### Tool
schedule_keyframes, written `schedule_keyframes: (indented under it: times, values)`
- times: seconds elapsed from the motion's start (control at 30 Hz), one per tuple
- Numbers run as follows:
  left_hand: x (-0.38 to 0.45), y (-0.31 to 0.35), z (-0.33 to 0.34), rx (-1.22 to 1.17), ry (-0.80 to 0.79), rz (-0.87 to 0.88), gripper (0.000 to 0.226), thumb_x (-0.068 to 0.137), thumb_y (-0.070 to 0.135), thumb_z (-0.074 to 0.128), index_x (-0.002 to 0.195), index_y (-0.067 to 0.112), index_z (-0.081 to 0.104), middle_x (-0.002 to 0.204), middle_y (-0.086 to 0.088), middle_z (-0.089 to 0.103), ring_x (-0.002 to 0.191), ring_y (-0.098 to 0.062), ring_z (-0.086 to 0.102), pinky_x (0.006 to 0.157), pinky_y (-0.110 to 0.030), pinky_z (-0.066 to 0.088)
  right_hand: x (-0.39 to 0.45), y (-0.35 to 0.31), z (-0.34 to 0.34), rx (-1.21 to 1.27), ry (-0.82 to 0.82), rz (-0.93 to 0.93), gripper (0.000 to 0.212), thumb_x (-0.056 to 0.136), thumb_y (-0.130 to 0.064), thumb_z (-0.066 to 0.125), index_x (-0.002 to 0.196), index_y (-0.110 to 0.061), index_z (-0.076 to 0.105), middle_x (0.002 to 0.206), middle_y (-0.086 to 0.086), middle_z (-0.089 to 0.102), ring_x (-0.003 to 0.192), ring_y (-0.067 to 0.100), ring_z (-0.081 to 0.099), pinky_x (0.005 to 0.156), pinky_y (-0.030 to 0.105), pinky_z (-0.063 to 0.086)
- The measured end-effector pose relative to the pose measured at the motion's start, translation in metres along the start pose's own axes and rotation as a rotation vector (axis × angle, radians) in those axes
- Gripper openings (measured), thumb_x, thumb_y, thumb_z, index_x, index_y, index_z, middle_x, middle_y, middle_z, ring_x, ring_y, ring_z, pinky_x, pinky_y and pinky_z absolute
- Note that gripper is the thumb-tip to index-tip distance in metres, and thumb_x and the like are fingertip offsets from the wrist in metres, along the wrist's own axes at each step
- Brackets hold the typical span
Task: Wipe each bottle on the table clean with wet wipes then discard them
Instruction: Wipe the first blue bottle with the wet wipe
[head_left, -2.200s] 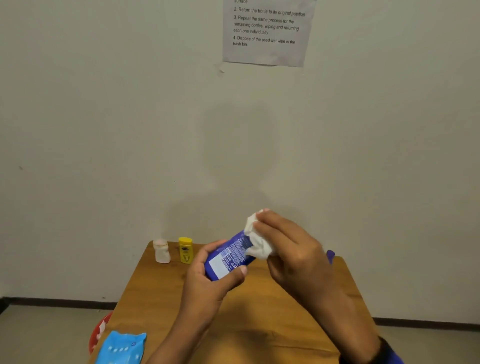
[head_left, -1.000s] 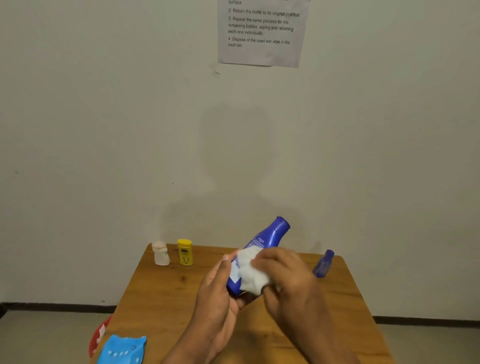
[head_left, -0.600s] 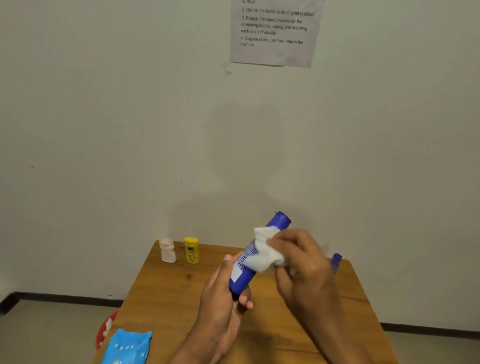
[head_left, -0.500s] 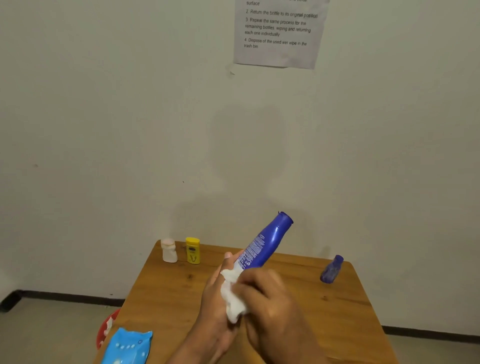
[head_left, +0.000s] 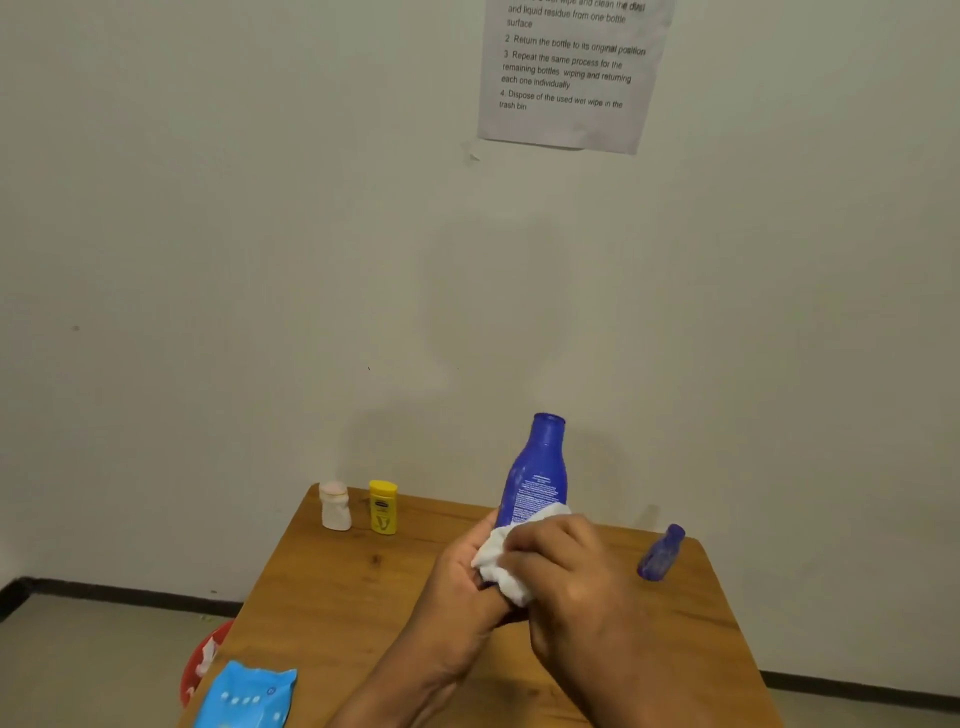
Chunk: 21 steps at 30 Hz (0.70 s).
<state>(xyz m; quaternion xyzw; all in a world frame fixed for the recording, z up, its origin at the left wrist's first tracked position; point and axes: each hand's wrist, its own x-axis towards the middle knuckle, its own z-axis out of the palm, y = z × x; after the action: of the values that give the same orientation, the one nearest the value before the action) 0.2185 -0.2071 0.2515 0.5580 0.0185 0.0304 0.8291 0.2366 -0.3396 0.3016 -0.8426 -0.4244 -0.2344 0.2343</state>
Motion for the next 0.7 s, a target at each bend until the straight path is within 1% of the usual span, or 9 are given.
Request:
schedule_keyframes:
  times: [0.07,0.13,0.2,0.27,0.37,0.43,0.5,0.6,0.7]
  values:
    - [-0.001,0.003,-0.004,-0.026,-0.037,-0.031,0.064,0.075,0.010,0.085,0.133,0.013,0.059,0.118,-0.013,0.073,0.104,-0.029,0.072,0.076,-0.034,0.060,0.010,0.014,-0.005,0.033,0.038,-0.022,0.029,0.068,-0.017,0.088,0.094,-0.011,0.078,0.096,0.002,0.071,0.089,0.020,0.065,0.073,0.034,0.060]
    - [-0.003,0.007,-0.003,-0.047,-0.097,-0.064,0.067,0.077,0.016,0.087,0.136,0.019,0.056,0.122,-0.013,0.071,0.108,-0.034,0.071,0.076,-0.035,0.062,0.024,0.033,-0.020,0.023,0.157,0.034,0.018,0.084,-0.021,0.071,0.095,-0.008,0.078,0.097,0.006,0.072,0.090,0.022,0.063,0.079,0.033,0.056]
    - [-0.005,0.007,0.000,-0.053,-0.114,-0.106,0.079,0.071,0.026,0.091,0.139,0.022,0.050,0.123,-0.011,0.071,0.109,-0.038,0.070,0.077,-0.035,0.062,0.034,0.046,-0.036,0.006,0.186,0.151,0.031,0.092,-0.032,0.064,0.101,-0.005,0.076,0.102,0.011,0.072,0.094,0.024,0.064,0.079,0.037,0.058]
    - [-0.005,0.006,0.000,-0.085,-0.103,-0.103,0.082,0.071,0.026,0.092,0.141,0.021,0.049,0.124,-0.013,0.070,0.108,-0.038,0.070,0.078,-0.037,0.062,0.032,0.044,-0.036,-0.007,0.187,0.159,0.034,0.087,-0.030,0.063,0.104,-0.002,0.075,0.106,0.012,0.071,0.097,0.025,0.065,0.080,0.035,0.059]
    - [-0.004,0.011,-0.003,-0.185,-0.101,-0.046,0.069,0.077,0.019,0.085,0.139,0.024,0.057,0.130,-0.019,0.066,0.109,-0.032,0.068,0.084,-0.040,0.059,0.015,0.024,-0.016,0.043,0.157,0.005,0.020,0.086,-0.018,0.070,0.103,-0.009,0.074,0.109,0.002,0.068,0.101,0.015,0.061,0.088,0.018,0.051]
    - [-0.005,0.014,-0.006,-0.322,-0.136,-0.045,0.068,0.080,0.015,0.079,0.143,0.023,0.054,0.140,-0.019,0.060,0.123,-0.032,0.061,0.092,-0.040,0.055,0.004,0.014,-0.004,0.134,0.092,-0.037,0.032,0.079,-0.016,0.074,0.110,-0.014,0.070,0.112,-0.002,0.063,0.103,0.010,0.057,0.091,0.014,0.048]
    - [-0.006,0.017,-0.008,-0.441,-0.163,-0.062,0.072,0.078,0.027,0.084,0.143,0.020,0.054,0.141,-0.019,0.059,0.125,-0.031,0.060,0.093,-0.040,0.054,0.000,0.008,0.001,0.159,0.034,-0.018,0.037,0.077,-0.021,0.076,0.112,-0.016,0.067,0.114,-0.006,0.059,0.103,0.011,0.057,0.088,0.014,0.052]
    - [-0.007,0.020,-0.007,-0.561,-0.144,-0.102,0.065,0.080,0.046,0.079,0.135,0.016,0.062,0.135,-0.020,0.063,0.117,-0.029,0.065,0.090,-0.043,0.056,0.005,0.007,0.000,0.141,0.044,-0.024,0.033,0.081,-0.027,0.073,0.112,-0.017,0.065,0.112,-0.006,0.059,0.101,0.010,0.057,0.086,0.012,0.050]
    - [-0.006,0.015,0.006,-0.442,-0.072,-0.109,0.049,0.095,0.045,0.051,0.133,0.017,0.064,0.113,-0.016,0.070,0.084,-0.024,0.067,0.063,-0.036,0.054,0.020,0.021,-0.004,0.091,0.157,0.048,0.028,0.075,-0.004,0.076,0.103,-0.008,0.073,0.106,0.005,0.065,0.095,0.019,0.060,0.084,0.020,0.051]
